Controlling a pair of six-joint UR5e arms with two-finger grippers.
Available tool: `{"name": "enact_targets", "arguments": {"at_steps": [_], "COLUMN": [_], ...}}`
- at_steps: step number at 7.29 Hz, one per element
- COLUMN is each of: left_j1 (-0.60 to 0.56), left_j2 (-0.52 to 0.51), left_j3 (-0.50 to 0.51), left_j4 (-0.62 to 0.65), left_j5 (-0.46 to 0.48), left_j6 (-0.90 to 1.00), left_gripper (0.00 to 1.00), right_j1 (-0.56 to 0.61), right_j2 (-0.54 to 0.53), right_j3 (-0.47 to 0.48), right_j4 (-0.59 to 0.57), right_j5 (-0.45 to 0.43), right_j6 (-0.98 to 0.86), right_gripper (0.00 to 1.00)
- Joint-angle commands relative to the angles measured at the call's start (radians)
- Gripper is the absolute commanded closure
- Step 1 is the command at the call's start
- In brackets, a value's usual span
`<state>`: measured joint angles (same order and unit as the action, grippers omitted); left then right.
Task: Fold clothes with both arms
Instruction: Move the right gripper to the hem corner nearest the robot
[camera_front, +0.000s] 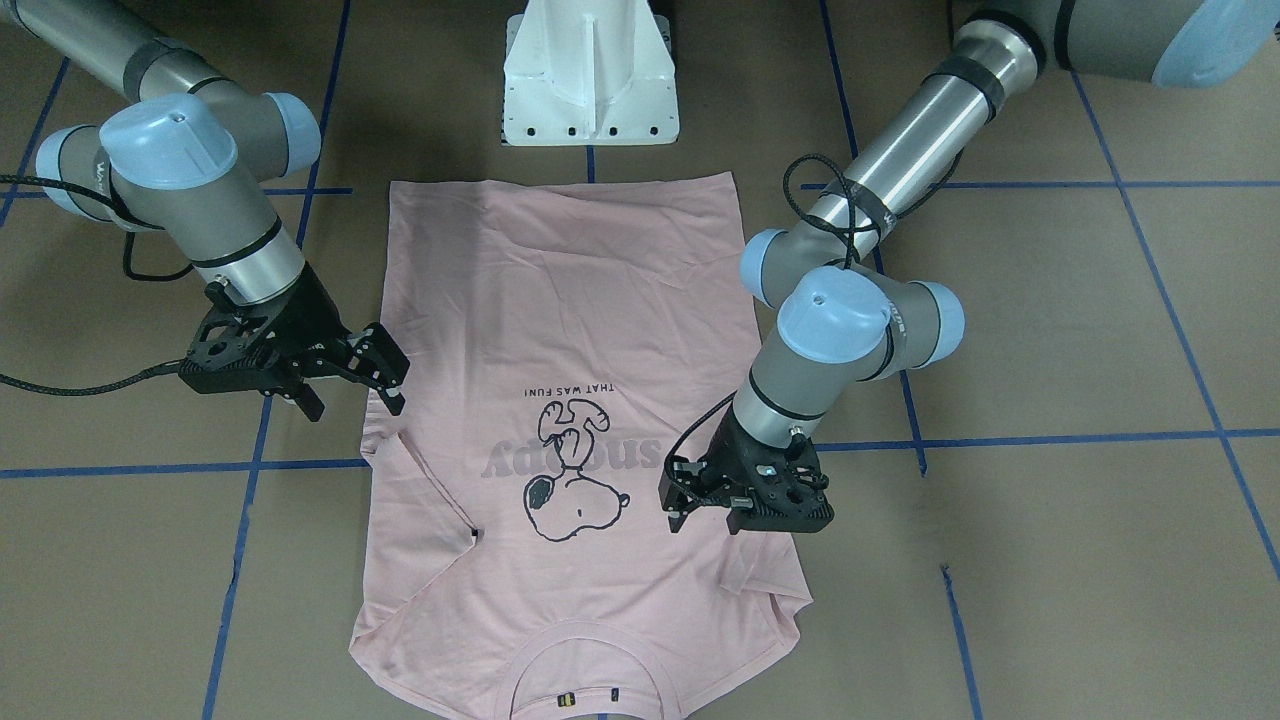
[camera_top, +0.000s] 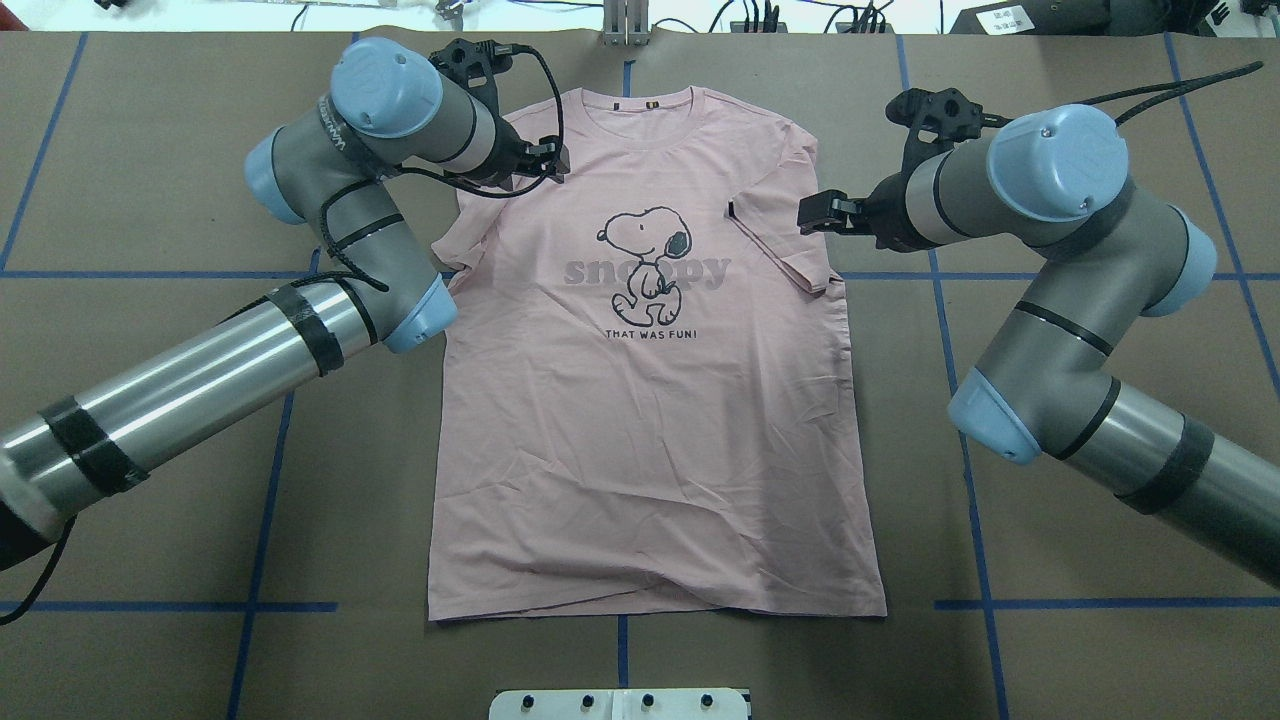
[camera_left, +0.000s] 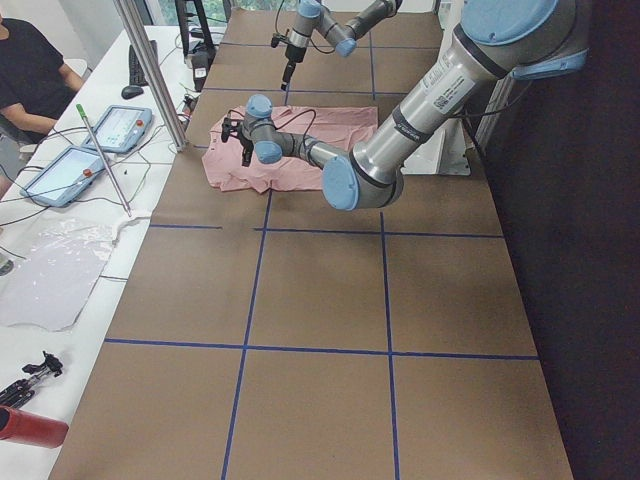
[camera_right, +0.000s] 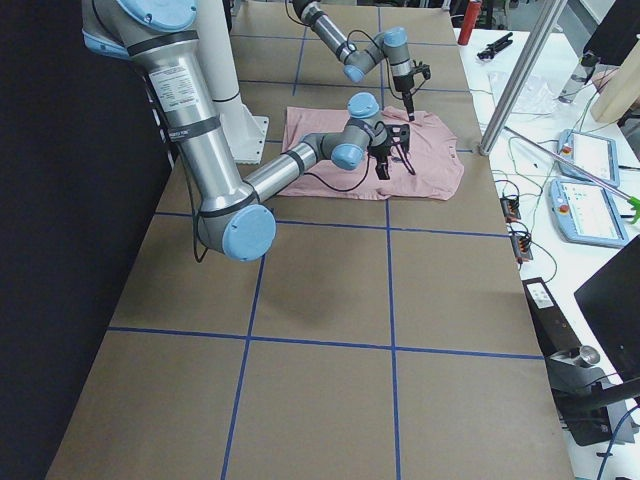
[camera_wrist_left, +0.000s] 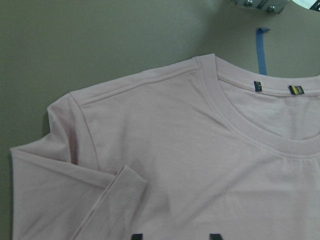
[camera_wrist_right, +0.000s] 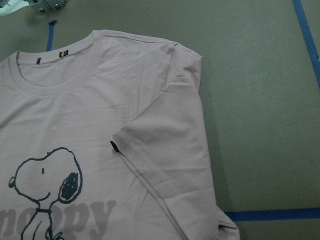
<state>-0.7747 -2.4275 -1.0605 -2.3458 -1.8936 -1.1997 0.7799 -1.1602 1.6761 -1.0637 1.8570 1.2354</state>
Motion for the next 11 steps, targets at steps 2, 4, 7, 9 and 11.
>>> {"name": "enact_targets", "arguments": {"at_steps": [2,4,7,9,11], "left_j1": [-0.003,-0.006,-0.008,-0.008,-0.006], "left_j2": [0.201,0.294,0.317,0.32,0.331], "left_j3": [-0.383,-0.504,-0.527,-0.527,-0.527], "left_j4": [0.163,0.174,0.174,0.172,0.169], "left_j5": [-0.169,-0.167,-0.165,-0.163,-0.163], "left_j6": [-0.03,-0.139,-0.156,-0.156,-0.156], "left_gripper": [0.06,0.09,0.08,0.07,0.06], "right_j1": [-0.119,-0.413,-0.77,-0.815,-0.804], "right_j2": [-0.042,-0.153,-0.18,-0.291,-0.296], "right_j3": [0.133,0.406,0.542,0.557,0.534], "right_j4": [-0.018,-0.263,-0.591,-0.593,-0.602], "right_j5": [-0.037,-0.311,-0.577,-0.619,-0.619], "right_j6": [0.4,0.58,0.934,1.022,1.021], "right_gripper": [0.0,0.01,0.33,0.38,0.37]}}
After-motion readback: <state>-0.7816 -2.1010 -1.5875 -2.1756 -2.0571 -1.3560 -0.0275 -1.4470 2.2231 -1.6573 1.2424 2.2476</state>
